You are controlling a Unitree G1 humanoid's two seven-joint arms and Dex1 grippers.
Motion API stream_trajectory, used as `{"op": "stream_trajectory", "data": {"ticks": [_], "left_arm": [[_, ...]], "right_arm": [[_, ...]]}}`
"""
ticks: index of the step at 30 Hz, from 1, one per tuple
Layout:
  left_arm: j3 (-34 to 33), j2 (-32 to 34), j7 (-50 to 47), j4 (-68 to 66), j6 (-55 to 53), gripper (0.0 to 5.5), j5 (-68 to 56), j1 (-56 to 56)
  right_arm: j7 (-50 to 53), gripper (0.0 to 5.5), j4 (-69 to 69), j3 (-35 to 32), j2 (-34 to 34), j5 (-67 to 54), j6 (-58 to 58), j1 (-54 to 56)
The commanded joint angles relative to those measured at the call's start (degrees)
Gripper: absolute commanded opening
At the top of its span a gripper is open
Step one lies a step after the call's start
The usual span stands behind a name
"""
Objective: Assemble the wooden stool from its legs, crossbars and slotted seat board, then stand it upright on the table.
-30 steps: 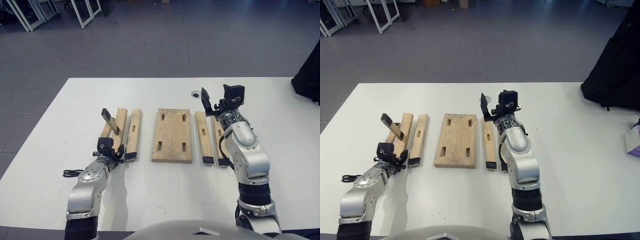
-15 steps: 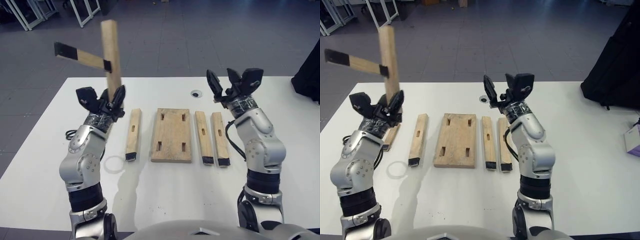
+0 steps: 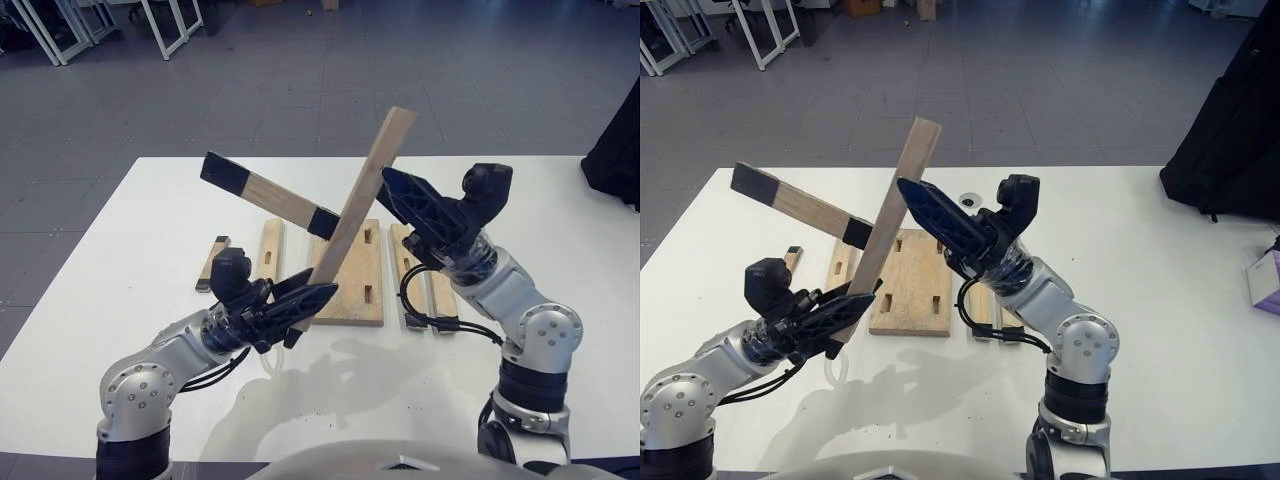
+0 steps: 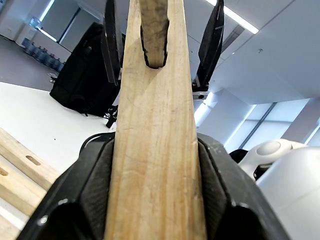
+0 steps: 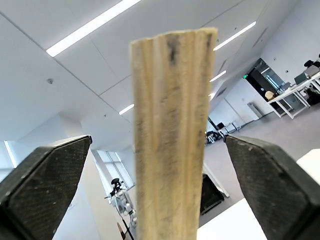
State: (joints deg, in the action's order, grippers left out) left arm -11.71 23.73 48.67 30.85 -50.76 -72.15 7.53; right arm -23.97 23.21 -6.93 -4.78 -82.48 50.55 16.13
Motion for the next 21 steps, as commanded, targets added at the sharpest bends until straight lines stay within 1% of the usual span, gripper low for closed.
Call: {"op": "stream_trajectory", "data": {"ticks": [1,7,11,16,21], "left_arm": [[1.2,1.3,2.7,1.5,2.7,2.05,2.2,2.8],[3.7,2.9,7.9,0.4,6.4,2.05,6.5,5.6],[5.4,3.2,9.7,1.1,8.2,2.05,8.3,7.9],[7.3,2.6,10.6,2.3,10.4,2.05,8.7,9.5],[8.0,2.1,9.3,2.2,10.9,2.05,7.0,9.3]], "right_arm": [[0.5,4.88,-1.0,1.2,-3.6,-3.3,2.5,1.1],[-1.8,3.79,-2.0,2.4,-9.0,-7.3,5.6,0.4],[-3.4,3.14,-2.8,3.0,-12.3,-8.5,7.4,1.5],[-6.3,2.20,-2.9,3.6,-15.5,-5.8,7.3,3.3],[-8.9,2.10,-2.3,3.6,-16.2,-3.2,5.7,4.7]]}}
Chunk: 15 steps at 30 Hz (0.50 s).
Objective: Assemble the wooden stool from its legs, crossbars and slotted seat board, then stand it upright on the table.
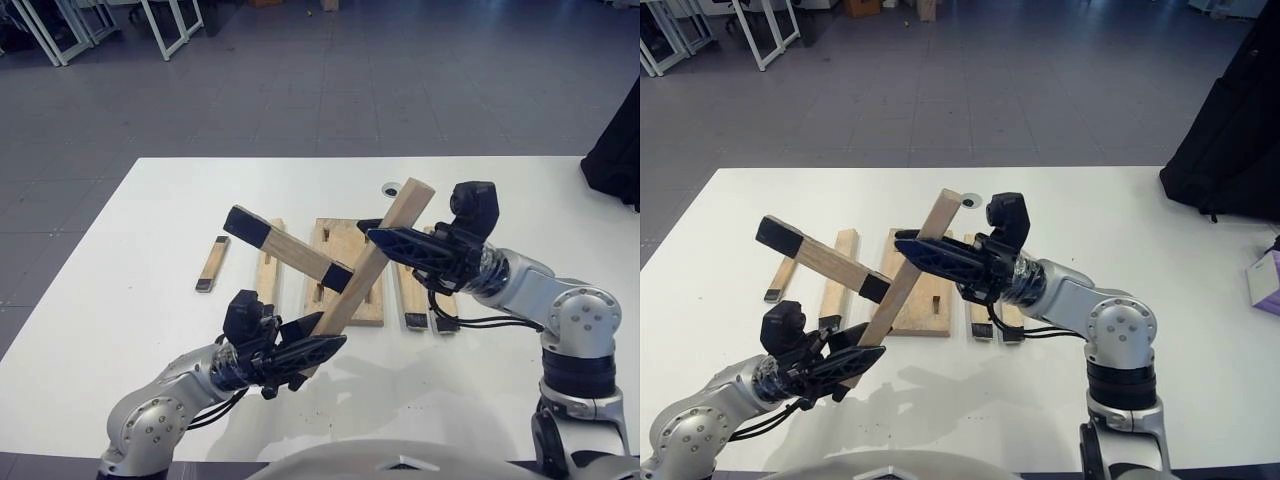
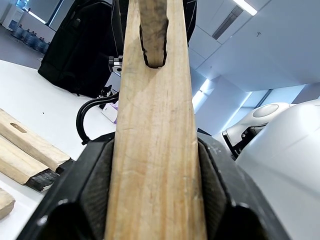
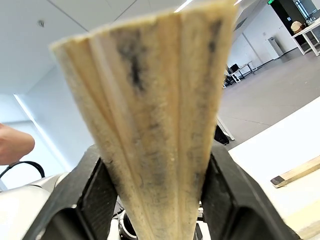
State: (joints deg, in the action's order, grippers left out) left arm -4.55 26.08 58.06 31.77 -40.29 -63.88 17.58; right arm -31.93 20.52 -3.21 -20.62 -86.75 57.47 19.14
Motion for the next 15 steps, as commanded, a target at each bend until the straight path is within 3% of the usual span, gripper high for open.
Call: {"op": "stream_trajectory", "data": {"ticks": [1,2,9,12,15], "left_arm": [[0.9,-0.3,-0.7,1.1,0.4,2.05,-1.3,-1.0],[1.1,-0.6,-1.8,0.7,0.3,2.42,-1.1,-1.4],[0.3,-0.2,-3.5,-5.1,2.6,3.46,3.5,-3.2],[2.3,0.0,-9.3,-7.6,5.0,4.04,12.6,-7.4],[5.9,-0.4,-16.7,-8.9,5.2,4.49,22.1,-12.8]], "right_arm": [[-1.0,2.09,0.5,-0.5,-0.2,0.9,-1.6,1.9],[-1.2,2.08,0.6,-0.9,0.1,0.9,-2.2,2.2],[-0.9,2.04,-3.3,-8.4,-1.8,5.1,-10.1,9.7],[-3.9,2.04,-7.3,-12.4,-5.0,8.0,-13.3,14.0],[-6.4,2.04,-9.9,-12.0,-6.1,14.8,-17.2,16.2]]}}
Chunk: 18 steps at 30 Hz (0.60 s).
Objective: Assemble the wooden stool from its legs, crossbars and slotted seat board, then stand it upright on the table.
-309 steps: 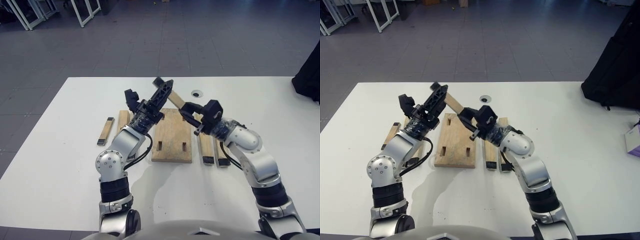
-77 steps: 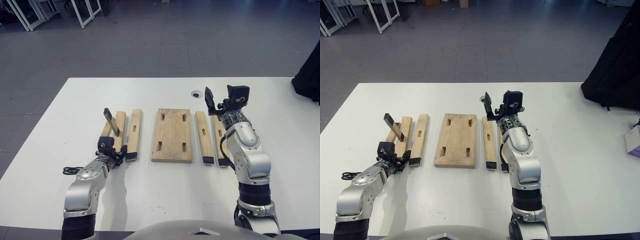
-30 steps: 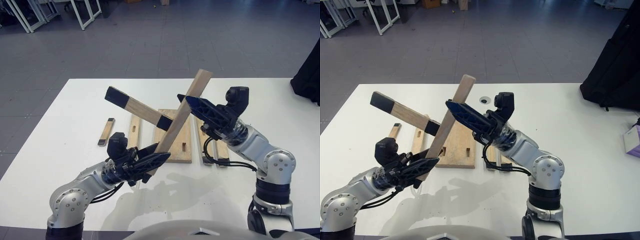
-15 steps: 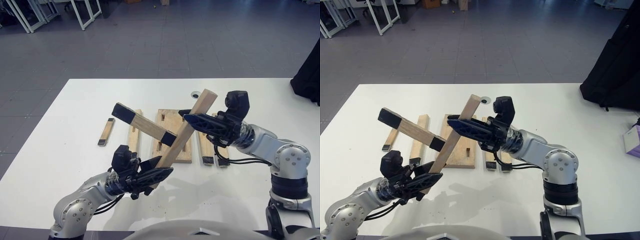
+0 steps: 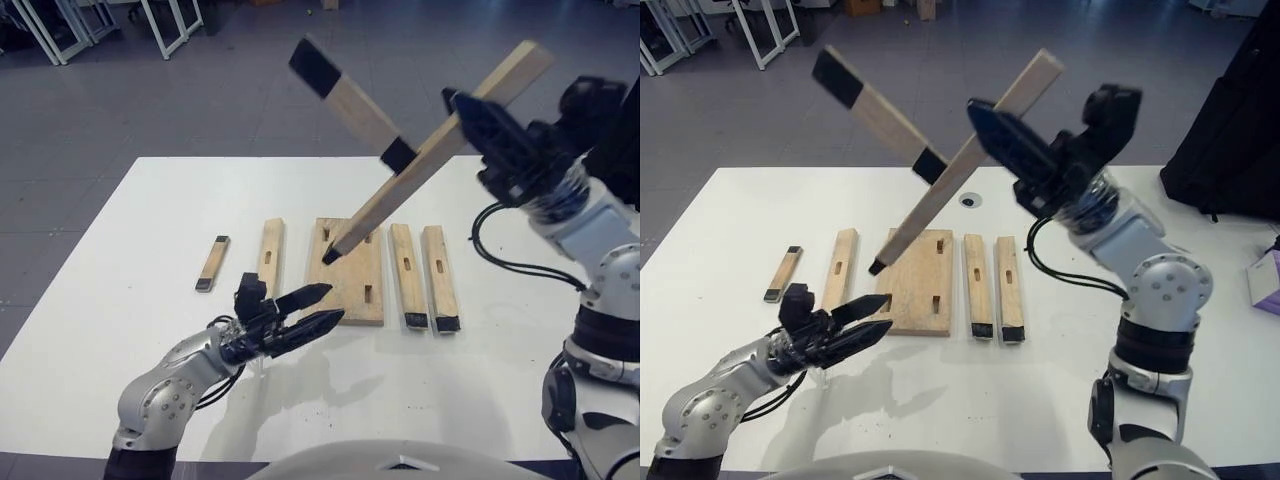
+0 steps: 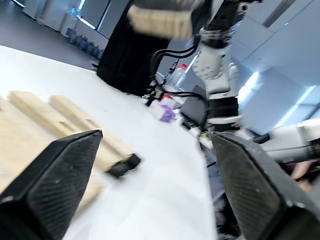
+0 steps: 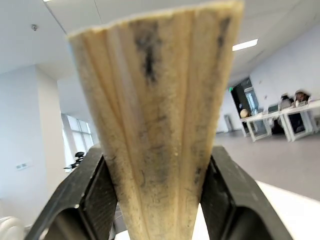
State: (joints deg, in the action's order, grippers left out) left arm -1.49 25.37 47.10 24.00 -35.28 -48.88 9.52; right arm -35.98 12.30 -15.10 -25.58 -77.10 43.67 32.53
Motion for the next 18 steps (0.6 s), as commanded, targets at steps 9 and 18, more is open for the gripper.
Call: {"op": "stream_trajectory", "data": {"ticks": [9,18], "left_arm": [[10.7,11.8,-6.2,-4.3,-7.8,4.51,21.3,-14.2],[18.4,16.7,-0.2,-5.5,-4.5,4.51,29.2,-16.4]], "right_arm": [[-3.3,2.03,1.1,2.9,2.3,13.6,-7.2,-1.4],[-0.8,2.03,1.6,1.5,3.1,9.3,-4.0,-2.3]]}}
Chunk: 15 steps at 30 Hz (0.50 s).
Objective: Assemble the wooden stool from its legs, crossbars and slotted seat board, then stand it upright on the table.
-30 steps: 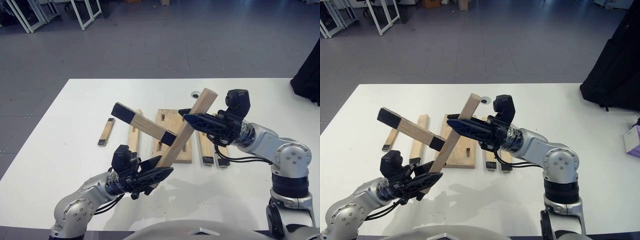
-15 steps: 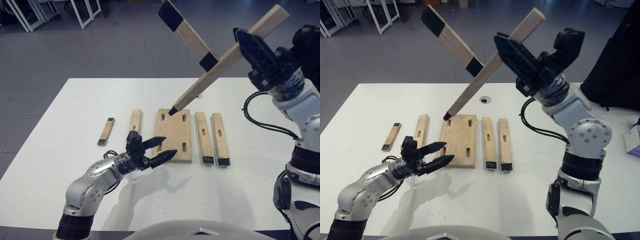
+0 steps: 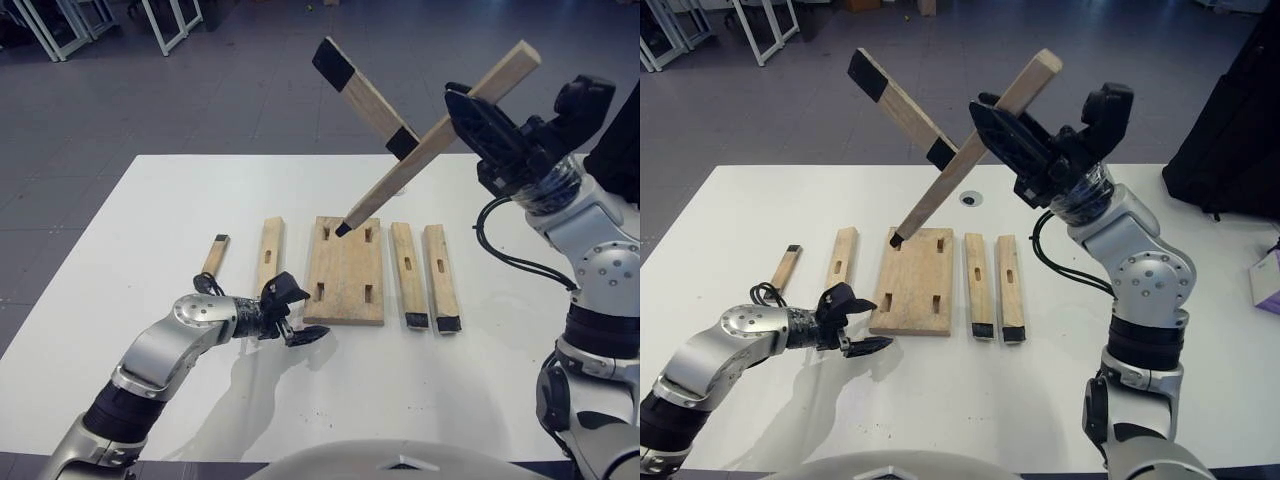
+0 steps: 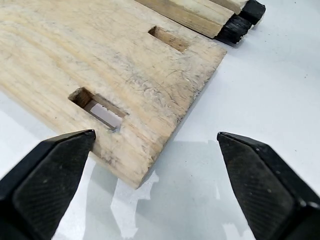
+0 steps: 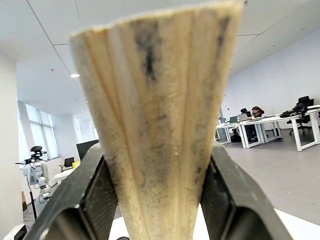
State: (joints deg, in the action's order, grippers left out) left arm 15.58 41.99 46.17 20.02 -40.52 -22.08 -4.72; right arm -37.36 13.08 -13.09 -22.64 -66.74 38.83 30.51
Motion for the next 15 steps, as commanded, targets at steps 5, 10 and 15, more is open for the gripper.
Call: {"op": "stream_trajectory", "data": {"ticks": [5,10,15], "left_arm": [[1.9,1.1,3.4,-3.3,3.4,4.51,4.6,-3.6],[5.4,2.4,9.1,-6.1,7.3,4.51,7.5,-4.6],[7.8,2.3,11.6,-9.2,9.8,4.51,11.1,-7.1]], "right_arm": [[0.7,2.03,1.7,0.7,0.5,-0.7,1.3,-1.3],[1.5,2.03,2.4,1.3,0.7,-0.3,1.3,-1.9],[2.1,2.03,3.2,1.4,1.0,-0.4,1.1,-2.6]]}}
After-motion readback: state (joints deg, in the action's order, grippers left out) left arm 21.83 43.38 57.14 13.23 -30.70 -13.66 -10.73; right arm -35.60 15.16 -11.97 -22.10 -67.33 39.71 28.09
